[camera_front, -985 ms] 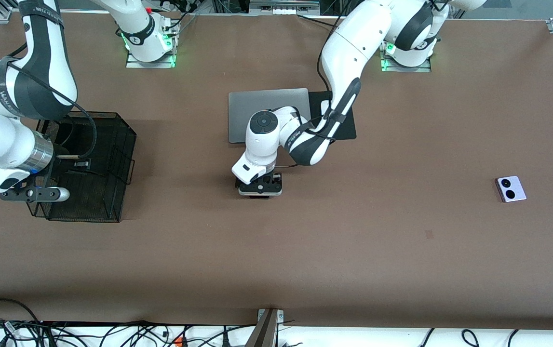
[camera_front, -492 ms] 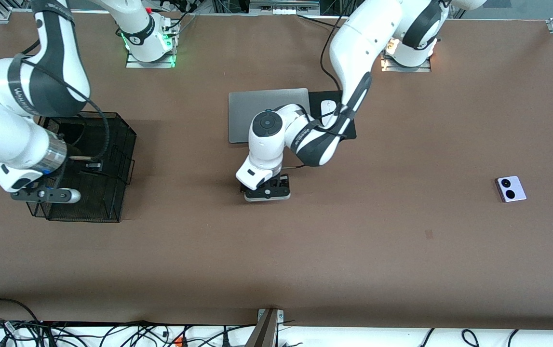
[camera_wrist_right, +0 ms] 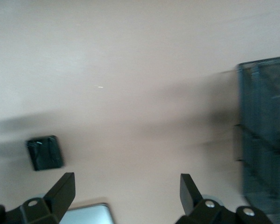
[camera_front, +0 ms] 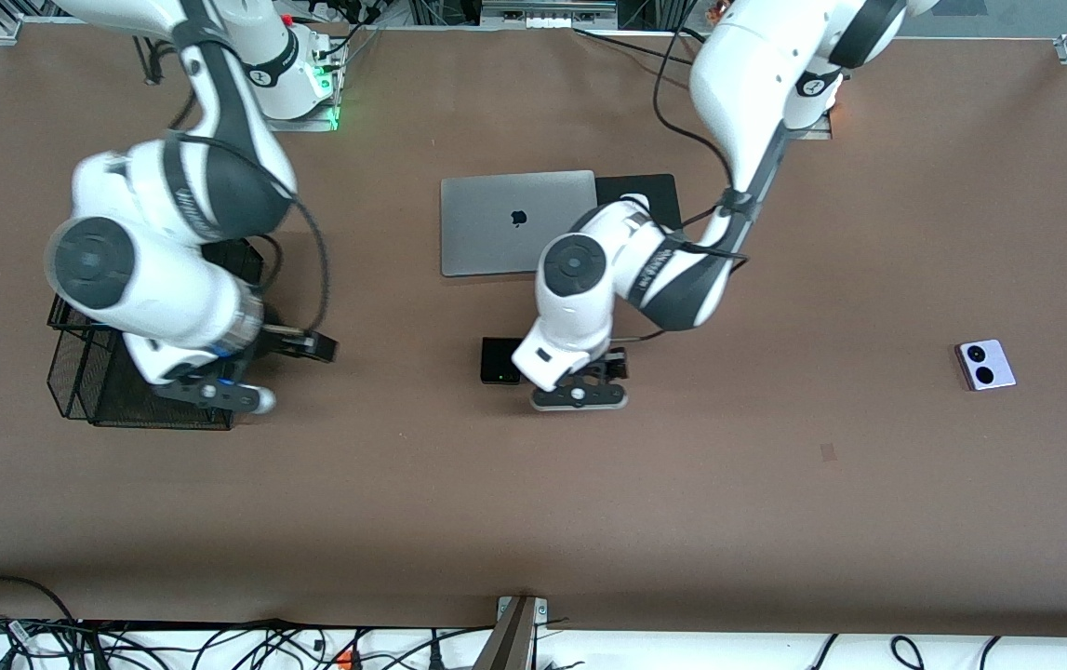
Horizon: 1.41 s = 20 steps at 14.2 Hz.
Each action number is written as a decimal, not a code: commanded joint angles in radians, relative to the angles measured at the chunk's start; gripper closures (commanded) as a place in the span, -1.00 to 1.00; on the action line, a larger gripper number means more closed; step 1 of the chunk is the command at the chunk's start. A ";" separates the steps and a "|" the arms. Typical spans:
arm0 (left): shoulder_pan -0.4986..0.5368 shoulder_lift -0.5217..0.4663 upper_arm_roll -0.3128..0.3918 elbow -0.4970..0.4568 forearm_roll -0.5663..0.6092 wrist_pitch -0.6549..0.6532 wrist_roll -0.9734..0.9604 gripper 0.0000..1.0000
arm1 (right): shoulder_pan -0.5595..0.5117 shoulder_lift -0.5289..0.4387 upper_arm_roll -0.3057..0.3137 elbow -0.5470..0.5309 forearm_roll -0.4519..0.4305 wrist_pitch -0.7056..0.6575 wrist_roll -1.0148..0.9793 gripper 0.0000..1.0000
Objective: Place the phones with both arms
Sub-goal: 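Grasp the black flip phone with the right gripper while the left gripper reaches lavender phone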
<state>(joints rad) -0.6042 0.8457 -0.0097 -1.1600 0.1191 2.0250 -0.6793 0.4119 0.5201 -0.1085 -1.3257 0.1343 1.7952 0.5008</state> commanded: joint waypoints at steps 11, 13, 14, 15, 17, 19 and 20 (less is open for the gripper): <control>0.337 -0.273 -0.004 -0.244 -0.003 -0.213 0.570 -1.00 | 0.209 0.326 0.110 0.092 -0.094 0.372 0.446 -0.97; 0.388 -0.292 -0.003 -0.260 0.016 -0.213 0.642 -1.00 | 0.237 0.365 0.107 0.097 -0.149 0.408 0.426 -0.98; 0.417 -0.303 -0.004 -0.274 0.033 -0.213 0.688 -1.00 | 0.243 0.376 0.109 0.097 -0.192 0.408 0.401 -0.98; 0.444 -0.306 -0.004 -0.283 0.031 -0.213 0.728 -1.00 | 0.245 0.383 0.109 0.095 -0.206 0.406 0.363 -0.98; 0.512 -0.307 -0.006 -0.288 0.033 -0.213 0.812 -1.00 | 0.254 0.402 0.110 0.094 -0.208 0.406 0.317 -0.98; 0.575 -0.306 -0.004 -0.288 0.033 -0.207 0.903 -1.00 | 0.255 0.405 0.113 0.089 -0.206 0.406 0.250 -0.98; 0.605 -0.306 -0.004 -0.288 0.034 -0.201 0.938 -1.00 | 0.255 0.405 0.113 0.088 -0.205 0.405 0.213 -0.98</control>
<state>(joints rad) -0.0571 0.5757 0.0007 -1.4081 0.1380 1.8141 0.1760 0.6607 0.9106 0.0073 -1.2666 -0.0595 2.2072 0.7813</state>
